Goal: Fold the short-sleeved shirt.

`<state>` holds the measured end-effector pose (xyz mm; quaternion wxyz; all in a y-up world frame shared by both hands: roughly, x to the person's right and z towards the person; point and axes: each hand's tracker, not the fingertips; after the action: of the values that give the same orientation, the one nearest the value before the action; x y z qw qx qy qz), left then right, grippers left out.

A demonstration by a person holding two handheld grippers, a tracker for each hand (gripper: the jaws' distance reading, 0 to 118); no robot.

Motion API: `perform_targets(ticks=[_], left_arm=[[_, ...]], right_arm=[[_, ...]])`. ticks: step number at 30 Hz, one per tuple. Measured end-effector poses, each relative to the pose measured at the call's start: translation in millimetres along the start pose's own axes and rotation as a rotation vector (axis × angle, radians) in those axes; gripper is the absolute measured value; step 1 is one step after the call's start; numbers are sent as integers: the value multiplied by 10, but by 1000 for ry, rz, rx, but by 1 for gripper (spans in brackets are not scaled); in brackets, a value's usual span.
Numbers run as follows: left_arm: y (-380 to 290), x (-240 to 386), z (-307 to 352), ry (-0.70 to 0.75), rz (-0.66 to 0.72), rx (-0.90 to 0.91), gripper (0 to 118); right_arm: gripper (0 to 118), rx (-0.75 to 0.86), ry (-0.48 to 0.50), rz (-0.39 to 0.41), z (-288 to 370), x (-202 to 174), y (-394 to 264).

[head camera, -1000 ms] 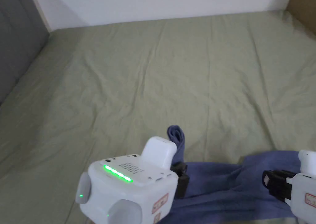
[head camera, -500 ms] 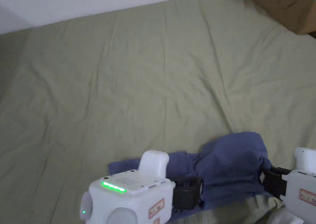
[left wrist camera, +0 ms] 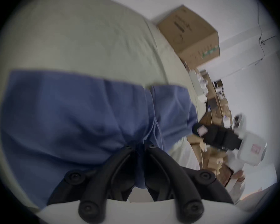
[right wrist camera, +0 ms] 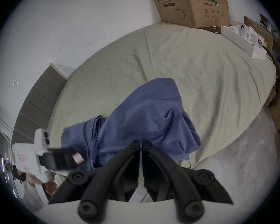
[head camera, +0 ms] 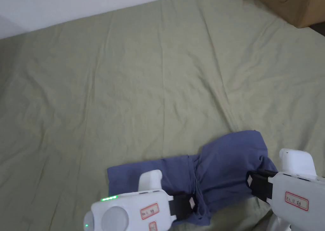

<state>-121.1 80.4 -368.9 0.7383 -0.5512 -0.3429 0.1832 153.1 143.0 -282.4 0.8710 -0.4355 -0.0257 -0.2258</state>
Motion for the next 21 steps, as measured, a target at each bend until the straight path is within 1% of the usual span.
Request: perform_targets(ticks=[3, 4, 6, 9, 10, 11, 12, 13, 14, 15, 17, 18, 21], left_arm=[[-23, 131, -114, -101, 27, -24, 10], [-21, 90, -41, -135, 29, -31, 10], [17, 78, 47, -117, 34, -17, 10], [72, -36, 355, -169, 107, 94, 10], [80, -172, 607, -189, 134, 135, 11], [83, -273, 780, -206, 156, 174, 24], [80, -396, 979, -206, 177, 203, 67], [61, -517, 1161, -193, 193, 226, 101], [30, -646, 1340, -162, 193, 267, 118], [5, -787, 1470, -125, 221, 306, 116], [-6, -1047, 1603, -23, 279, 315, 116], [-11, -1188, 1627, -24, 303, 297, 116], [-11, -1567, 1445, -135, 384, 206, 116]], right_arm=[[4, 2, -12, 7, 17, 28, 8], [4, 1, -14, 10, 22, 24, 14], [4, 8, -17, 10, 41, 14, 22], [4, 23, -12, 22, 100, -45, 45], [4, 26, -8, 34, 114, -82, 50], [4, 28, -6, 47, 125, -115, 55], [4, 29, -4, 63, 133, -152, 57], [4, 28, -2, 76, 131, -190, 57], [4, 26, 0, 86, 138, -268, 49], [4, 24, 6, 95, 133, -328, 39], [4, 17, 17, 108, 98, -414, 18], [4, 9, 23, 117, 81, -495, 1], [4, -19, 33, 153, 26, -680, -48]])
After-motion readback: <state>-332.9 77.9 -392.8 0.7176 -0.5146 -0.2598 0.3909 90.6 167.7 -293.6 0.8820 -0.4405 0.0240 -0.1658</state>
